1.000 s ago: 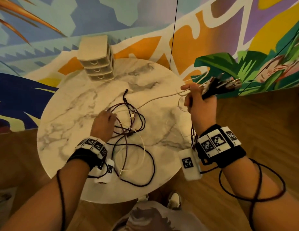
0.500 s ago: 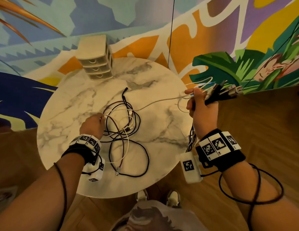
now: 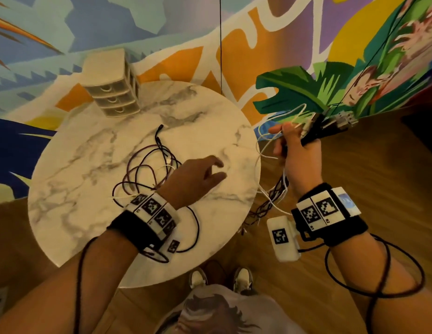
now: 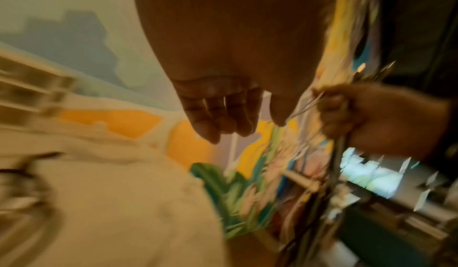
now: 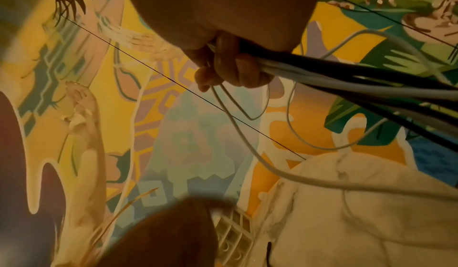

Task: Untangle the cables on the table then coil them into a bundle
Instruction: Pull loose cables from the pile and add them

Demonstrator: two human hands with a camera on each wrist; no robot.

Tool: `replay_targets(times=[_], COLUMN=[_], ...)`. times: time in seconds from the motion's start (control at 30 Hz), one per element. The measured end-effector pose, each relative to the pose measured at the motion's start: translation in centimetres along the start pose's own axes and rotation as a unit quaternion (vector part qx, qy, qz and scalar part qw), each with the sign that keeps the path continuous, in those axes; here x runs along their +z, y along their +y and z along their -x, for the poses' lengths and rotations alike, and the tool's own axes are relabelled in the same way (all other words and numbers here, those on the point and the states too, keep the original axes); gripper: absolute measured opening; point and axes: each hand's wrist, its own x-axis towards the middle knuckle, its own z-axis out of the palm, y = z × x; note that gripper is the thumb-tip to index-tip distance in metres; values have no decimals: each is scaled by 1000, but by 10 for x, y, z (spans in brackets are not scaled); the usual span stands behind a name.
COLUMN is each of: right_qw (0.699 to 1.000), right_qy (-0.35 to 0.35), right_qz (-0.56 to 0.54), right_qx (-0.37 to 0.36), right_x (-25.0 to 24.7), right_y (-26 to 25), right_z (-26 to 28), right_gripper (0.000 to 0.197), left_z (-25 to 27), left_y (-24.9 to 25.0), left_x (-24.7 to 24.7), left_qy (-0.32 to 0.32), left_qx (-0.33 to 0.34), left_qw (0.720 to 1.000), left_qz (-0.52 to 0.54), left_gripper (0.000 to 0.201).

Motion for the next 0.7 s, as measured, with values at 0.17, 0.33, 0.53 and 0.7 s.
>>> replay_targets(times=[0.17, 0.33, 0.53, 0.7], right_qw=[1000, 996, 987, 983], right_qy=[3, 55, 78, 6], right_qz=[6, 70, 131, 163], right_qx=[7, 12, 43, 83], right_x=[-26, -84, -140, -156], right_y=[8, 18, 29, 36], right_z=[7, 5, 8, 16], right_gripper=[30, 36, 39, 37], left_z=[-42, -48, -21, -31], left_y=[101, 100, 31, 59], left_x=[20, 54, 130, 146], left_qy=[-11, -12, -229, -200], left_qx=[76, 98, -53, -20], left_qw=[982, 979, 963, 977], left_qz=[172, 176, 131, 72], left_gripper=[20, 19, 15, 51])
